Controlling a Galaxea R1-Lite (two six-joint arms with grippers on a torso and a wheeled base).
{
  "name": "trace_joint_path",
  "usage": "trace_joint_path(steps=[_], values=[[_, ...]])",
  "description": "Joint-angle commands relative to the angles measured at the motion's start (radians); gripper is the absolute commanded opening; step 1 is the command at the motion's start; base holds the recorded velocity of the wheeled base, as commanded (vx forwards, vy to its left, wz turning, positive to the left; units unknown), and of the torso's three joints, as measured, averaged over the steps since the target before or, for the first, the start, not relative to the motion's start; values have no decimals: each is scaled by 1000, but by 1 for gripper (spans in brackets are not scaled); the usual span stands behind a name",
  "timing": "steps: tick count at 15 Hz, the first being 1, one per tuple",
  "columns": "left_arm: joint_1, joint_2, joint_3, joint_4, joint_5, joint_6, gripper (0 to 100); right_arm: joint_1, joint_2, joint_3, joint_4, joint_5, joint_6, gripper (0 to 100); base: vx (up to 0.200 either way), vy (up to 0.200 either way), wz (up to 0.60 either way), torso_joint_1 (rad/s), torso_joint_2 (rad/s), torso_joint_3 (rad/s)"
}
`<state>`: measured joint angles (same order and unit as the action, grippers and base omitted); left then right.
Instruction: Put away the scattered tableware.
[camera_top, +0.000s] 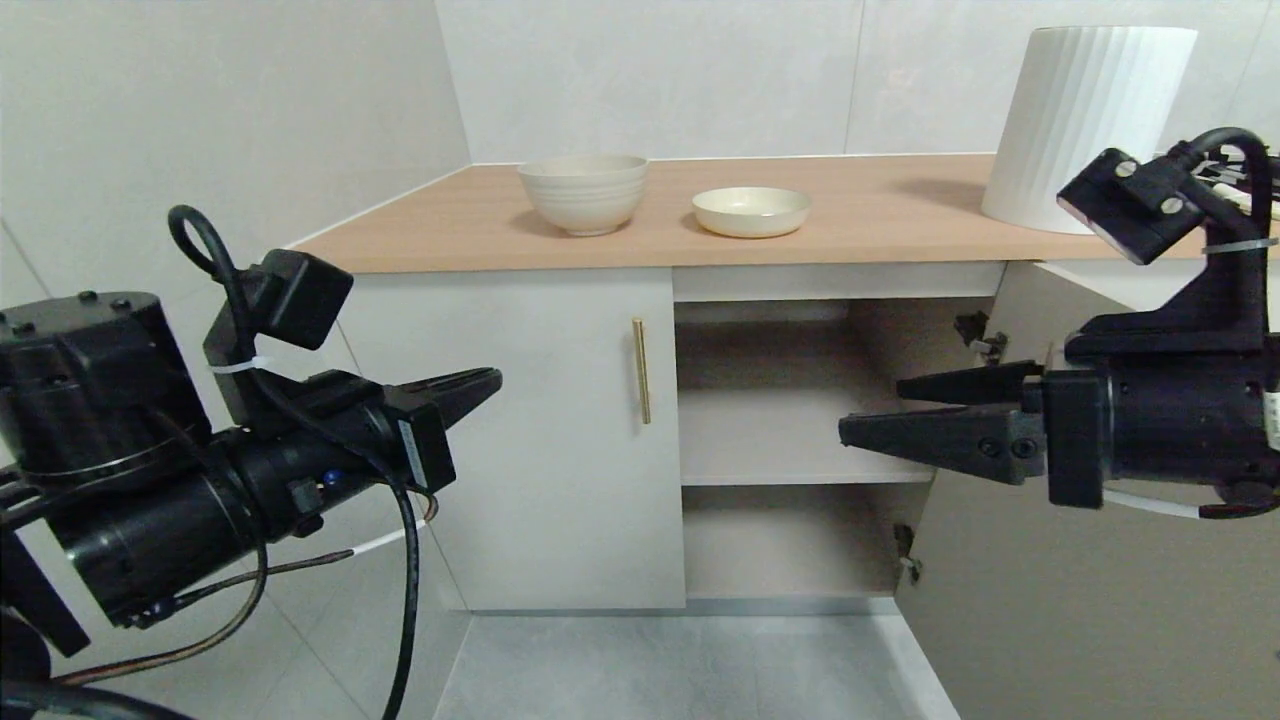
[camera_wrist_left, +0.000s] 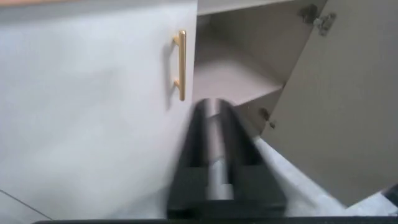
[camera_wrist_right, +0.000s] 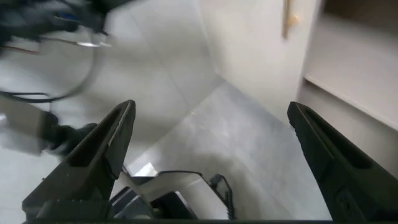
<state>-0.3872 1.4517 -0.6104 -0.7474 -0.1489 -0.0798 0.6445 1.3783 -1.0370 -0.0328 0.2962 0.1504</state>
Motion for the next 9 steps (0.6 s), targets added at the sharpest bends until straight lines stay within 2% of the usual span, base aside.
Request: trace_joint_path(steps=[1,5,7,9], values=[[10,-39,-17,28,0,-2,100,3,36,-3,-1,-14,1,100,0,0,0,0,0,0],[45,-63,-68,49,19,-49,100,3,42,-18,1,-66,17,100,0,0,0,0,0,0],[48,-67,-84,46,81,-51,100,3,38,-18,1,-69,20,100,0,0,0,0,0,0],[44,-86,-84,53,88,-51,100,3,38,-18,1,-69,20,100,0,0,0,0,0,0]])
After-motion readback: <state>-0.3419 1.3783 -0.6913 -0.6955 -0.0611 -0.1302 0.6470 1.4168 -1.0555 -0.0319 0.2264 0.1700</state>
